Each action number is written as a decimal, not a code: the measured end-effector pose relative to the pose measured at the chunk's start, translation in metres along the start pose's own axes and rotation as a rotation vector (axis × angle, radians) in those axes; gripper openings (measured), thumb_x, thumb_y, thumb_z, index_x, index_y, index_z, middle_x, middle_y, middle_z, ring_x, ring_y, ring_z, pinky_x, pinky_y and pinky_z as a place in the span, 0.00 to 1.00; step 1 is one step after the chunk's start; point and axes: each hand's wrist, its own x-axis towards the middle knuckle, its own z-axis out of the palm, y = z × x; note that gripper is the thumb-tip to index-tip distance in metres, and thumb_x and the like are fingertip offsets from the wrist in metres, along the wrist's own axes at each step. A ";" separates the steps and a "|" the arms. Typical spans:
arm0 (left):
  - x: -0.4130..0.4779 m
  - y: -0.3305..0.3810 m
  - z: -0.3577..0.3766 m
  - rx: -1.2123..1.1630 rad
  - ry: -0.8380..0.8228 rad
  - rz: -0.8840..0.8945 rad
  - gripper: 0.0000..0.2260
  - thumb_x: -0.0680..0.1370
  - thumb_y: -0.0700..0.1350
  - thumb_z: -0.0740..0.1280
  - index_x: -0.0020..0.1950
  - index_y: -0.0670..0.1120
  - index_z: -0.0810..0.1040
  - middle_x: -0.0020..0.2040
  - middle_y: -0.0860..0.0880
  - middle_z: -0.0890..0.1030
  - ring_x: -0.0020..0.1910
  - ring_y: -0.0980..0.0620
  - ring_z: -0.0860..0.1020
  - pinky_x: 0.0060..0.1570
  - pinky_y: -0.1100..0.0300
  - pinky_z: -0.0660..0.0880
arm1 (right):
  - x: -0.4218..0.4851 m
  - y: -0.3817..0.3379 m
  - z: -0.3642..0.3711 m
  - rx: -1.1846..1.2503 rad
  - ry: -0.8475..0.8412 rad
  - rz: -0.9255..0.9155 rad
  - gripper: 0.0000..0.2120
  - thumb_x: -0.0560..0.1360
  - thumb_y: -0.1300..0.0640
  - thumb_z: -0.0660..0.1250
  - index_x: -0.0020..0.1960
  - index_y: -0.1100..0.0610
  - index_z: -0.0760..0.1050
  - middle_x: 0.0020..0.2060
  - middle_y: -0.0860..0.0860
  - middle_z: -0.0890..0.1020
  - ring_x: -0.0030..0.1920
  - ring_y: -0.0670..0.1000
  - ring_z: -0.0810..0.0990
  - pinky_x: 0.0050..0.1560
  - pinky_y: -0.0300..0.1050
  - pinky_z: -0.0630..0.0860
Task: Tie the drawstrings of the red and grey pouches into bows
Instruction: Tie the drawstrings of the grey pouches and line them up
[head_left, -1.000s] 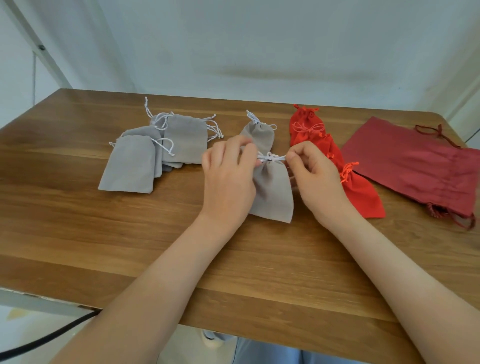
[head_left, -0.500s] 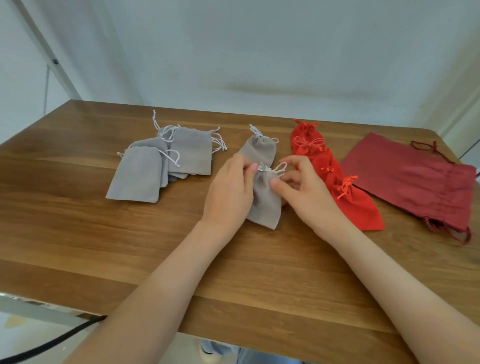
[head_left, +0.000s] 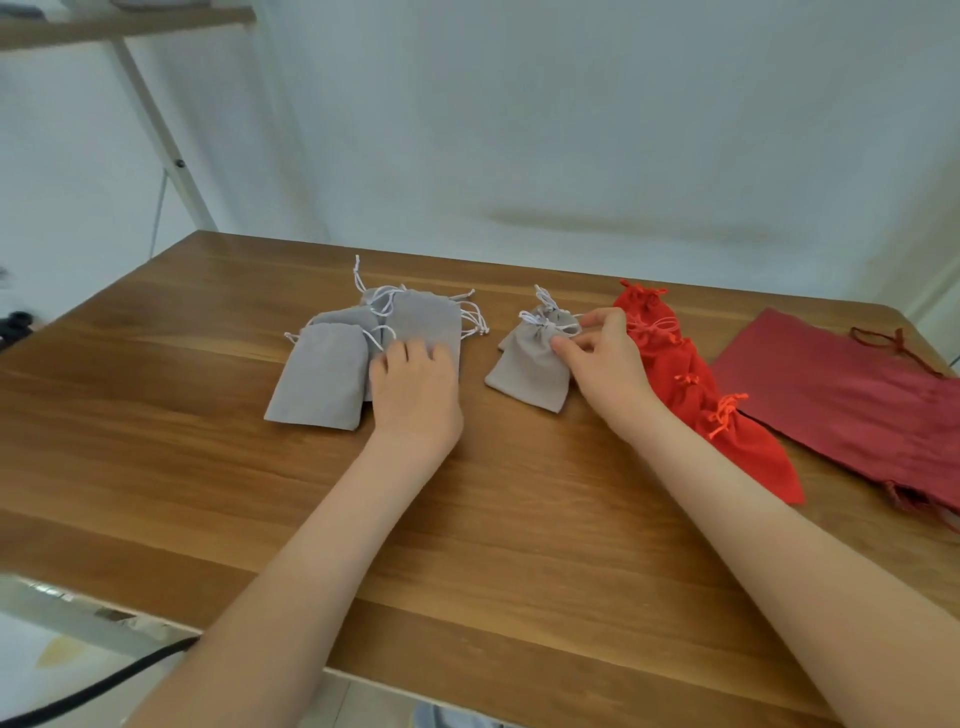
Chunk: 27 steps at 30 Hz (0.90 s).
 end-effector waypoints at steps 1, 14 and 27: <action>0.000 -0.003 0.002 0.016 0.015 0.016 0.17 0.77 0.39 0.59 0.65 0.41 0.67 0.64 0.41 0.70 0.64 0.42 0.67 0.62 0.52 0.65 | 0.002 0.002 0.002 -0.011 0.002 -0.006 0.17 0.78 0.55 0.65 0.62 0.59 0.64 0.45 0.55 0.81 0.46 0.47 0.78 0.39 0.33 0.68; 0.007 -0.007 0.017 -0.067 0.547 0.053 0.04 0.73 0.35 0.62 0.41 0.41 0.75 0.36 0.44 0.78 0.43 0.43 0.78 0.62 0.41 0.69 | 0.030 0.013 0.012 -0.463 -0.076 -0.159 0.15 0.79 0.58 0.58 0.65 0.57 0.67 0.59 0.57 0.76 0.58 0.56 0.71 0.54 0.49 0.67; -0.021 0.034 -0.023 -0.627 0.632 0.628 0.09 0.80 0.40 0.58 0.49 0.37 0.77 0.48 0.42 0.80 0.51 0.47 0.76 0.55 0.55 0.74 | -0.019 -0.042 -0.008 0.552 -0.316 0.250 0.13 0.79 0.59 0.62 0.62 0.60 0.68 0.44 0.57 0.77 0.34 0.49 0.78 0.32 0.42 0.76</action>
